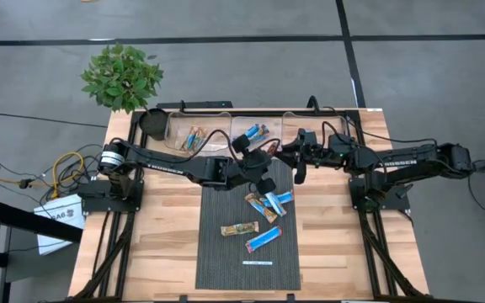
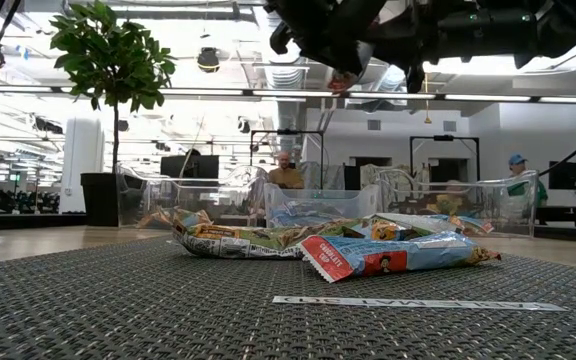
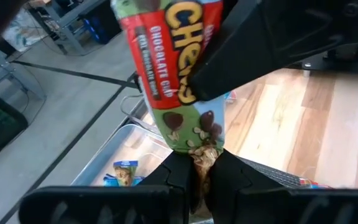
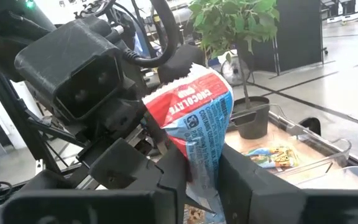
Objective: Pick and place Granola Bars by type
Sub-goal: Put the red granola bar into the right transparent bin
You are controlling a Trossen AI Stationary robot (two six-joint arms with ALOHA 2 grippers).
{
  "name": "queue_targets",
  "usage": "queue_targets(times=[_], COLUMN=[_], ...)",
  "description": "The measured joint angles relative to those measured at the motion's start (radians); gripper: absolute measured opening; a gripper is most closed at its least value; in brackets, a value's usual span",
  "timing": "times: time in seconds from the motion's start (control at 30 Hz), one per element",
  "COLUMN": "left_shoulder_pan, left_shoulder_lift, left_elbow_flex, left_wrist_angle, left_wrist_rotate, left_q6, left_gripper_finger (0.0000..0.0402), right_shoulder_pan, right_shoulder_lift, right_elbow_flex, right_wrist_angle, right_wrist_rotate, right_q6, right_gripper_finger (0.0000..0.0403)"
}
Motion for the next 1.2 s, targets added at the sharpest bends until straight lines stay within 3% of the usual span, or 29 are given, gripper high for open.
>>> queue_targets(times=[0.23, 0.6, 0.8, 1.2], left_shoulder_pan=[0.000, 0.004, 0.005, 0.005], left_shoulder_lift=[0.000, 0.000, 0.000, 0.000], left_elbow_flex=[0.000, 0.000, 0.000, 0.000], left_wrist_angle=[0.000, -0.002, -0.029, -0.226], left_wrist_rotate=[0.034, 0.038, 0.037, -0.021], left_q6=[0.006, 0.008, 0.020, 0.015], left_gripper_finger=[0.0050, 0.0190, 0.0246, 0.0286], right_shoulder_pan=[0.000, 0.000, -0.018, -0.153], right_shoulder_lift=[0.000, 0.000, -0.001, -0.001], right_elbow_flex=[0.000, 0.000, 0.001, 0.001], right_wrist_angle=[0.000, -0.002, -0.026, -0.202], right_wrist_rotate=[0.000, 0.000, 0.007, 0.009], right_q6=[0.000, -0.003, -0.026, -0.023], right_gripper_finger=[0.0037, 0.0029, 0.0028, 0.0027])
